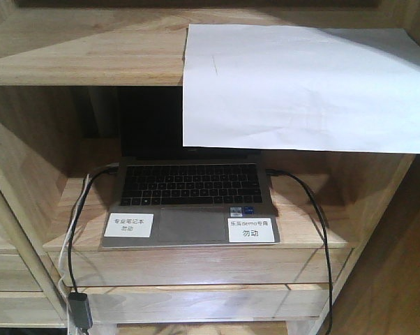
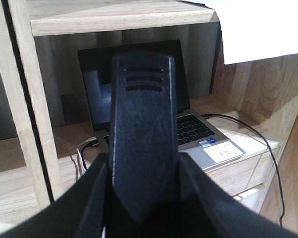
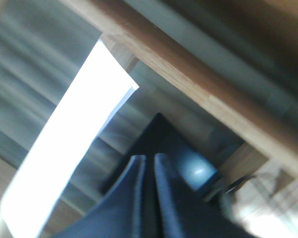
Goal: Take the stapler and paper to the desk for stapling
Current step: 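Reach the right gripper to the white paper sheet's hanging edge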
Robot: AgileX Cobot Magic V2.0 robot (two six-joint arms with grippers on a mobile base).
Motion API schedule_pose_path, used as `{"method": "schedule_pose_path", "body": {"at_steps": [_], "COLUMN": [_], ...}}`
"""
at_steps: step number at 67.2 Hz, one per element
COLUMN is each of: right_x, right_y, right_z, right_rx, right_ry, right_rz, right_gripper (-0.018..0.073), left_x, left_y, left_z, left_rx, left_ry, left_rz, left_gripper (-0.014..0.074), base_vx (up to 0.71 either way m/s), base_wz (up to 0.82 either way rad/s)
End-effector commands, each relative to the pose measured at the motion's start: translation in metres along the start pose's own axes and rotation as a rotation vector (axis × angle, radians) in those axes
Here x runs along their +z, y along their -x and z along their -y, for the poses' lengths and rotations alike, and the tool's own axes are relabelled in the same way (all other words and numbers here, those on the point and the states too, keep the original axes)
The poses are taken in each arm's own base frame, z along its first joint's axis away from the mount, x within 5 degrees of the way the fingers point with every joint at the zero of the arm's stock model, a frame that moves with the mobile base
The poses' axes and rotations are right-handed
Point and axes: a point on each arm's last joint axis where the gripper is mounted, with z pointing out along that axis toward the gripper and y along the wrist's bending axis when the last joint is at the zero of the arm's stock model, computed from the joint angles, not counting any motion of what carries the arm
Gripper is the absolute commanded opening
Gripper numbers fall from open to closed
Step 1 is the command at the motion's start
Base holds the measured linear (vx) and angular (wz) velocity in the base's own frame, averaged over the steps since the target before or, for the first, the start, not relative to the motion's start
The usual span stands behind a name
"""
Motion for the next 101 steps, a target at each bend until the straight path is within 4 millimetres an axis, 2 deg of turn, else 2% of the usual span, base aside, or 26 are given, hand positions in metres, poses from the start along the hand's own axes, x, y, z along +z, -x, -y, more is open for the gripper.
{"method": "schedule_pose_path", "body": {"at_steps": [1,14,23,46,66,78,101], "right_x": [-0.001,0.009,0.02,0.068,0.108,0.12,0.151], "right_y": [0.001,-0.007,-0.013,-0.01,-0.018,-0.022,-0.021], "right_z": [-0.008,-0.023,-0.032,-0.057,-0.056,-0.051,-0.057], "right_rx": [0.07,0.115,0.128,0.233,0.292,0.295,0.261], "right_ry": [0.098,0.243,0.331,0.502,0.468,0.434,0.447], "right_rz": [0.011,-0.124,-0.196,-0.256,-0.34,-0.357,-0.359], "right_gripper": [0.0187,0.0454,0.0544,0.0549,0.0549,0.0549,0.0549], "left_x": [-0.004,-0.004,-0.004,-0.004,-0.004,-0.004,-0.004], "left_y": [0.019,0.019,0.019,0.019,0.019,0.019,0.019], "left_z": [0.001,0.001,0.001,0.001,0.001,0.001,0.001], "left_rx": [-0.006,-0.006,-0.006,-0.006,-0.006,-0.006,-0.006], "left_ry": [-0.017,-0.017,-0.017,-0.017,-0.017,-0.017,-0.017], "left_rz": [0.14,0.14,0.14,0.14,0.14,0.14,0.14], "left_gripper": [-0.0007,-0.0007,-0.0007,-0.0007,-0.0007,-0.0007,-0.0007], "base_vx": [0.0,0.0,0.0,0.0,0.0,0.0,0.0], "base_wz": [0.0,0.0,0.0,0.0,0.0,0.0,0.0]}}
